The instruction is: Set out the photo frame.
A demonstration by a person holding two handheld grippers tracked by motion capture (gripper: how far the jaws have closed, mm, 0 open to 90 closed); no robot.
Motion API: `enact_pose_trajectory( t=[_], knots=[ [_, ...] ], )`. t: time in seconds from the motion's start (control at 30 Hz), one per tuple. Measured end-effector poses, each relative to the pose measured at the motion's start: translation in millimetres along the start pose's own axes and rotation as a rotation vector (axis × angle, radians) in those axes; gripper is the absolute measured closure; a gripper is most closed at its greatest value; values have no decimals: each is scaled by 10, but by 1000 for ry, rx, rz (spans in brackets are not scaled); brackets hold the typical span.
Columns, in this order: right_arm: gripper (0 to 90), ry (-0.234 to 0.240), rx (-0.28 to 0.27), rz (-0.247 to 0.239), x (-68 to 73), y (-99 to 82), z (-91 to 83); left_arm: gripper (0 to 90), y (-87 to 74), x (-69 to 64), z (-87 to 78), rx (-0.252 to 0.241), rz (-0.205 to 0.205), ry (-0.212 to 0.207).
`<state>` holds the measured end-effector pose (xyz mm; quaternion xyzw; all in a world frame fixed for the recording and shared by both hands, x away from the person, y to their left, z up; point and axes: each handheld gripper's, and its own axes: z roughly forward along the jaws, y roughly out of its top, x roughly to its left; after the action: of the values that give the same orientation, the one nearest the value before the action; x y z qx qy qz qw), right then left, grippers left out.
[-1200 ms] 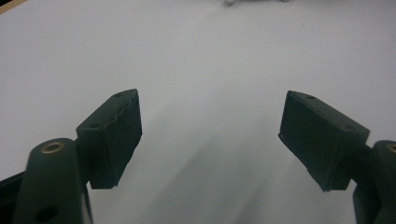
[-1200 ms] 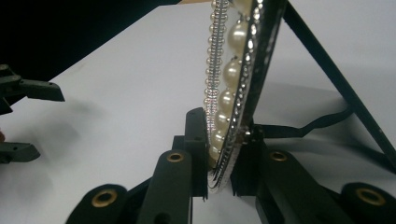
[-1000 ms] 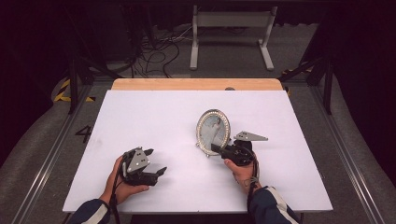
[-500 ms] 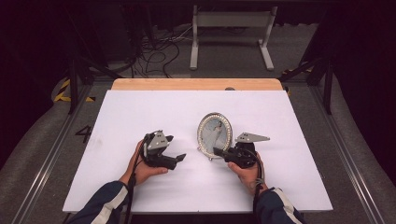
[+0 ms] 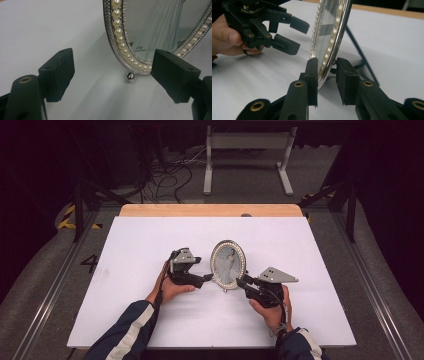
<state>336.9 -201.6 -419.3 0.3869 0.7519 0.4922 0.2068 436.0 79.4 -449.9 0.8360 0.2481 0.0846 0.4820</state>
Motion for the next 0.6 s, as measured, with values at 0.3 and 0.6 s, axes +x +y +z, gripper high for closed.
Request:
enact_pose_trajectory(
  t=[0.3,0.6],
  knots=[
    [748,-8,-37,28,19,-7,-1,210,115,18,152,9,0,-18],
    [750,-5,-38,19,7,-4,3,207,144,31,236,32,21,-84]
  ],
)
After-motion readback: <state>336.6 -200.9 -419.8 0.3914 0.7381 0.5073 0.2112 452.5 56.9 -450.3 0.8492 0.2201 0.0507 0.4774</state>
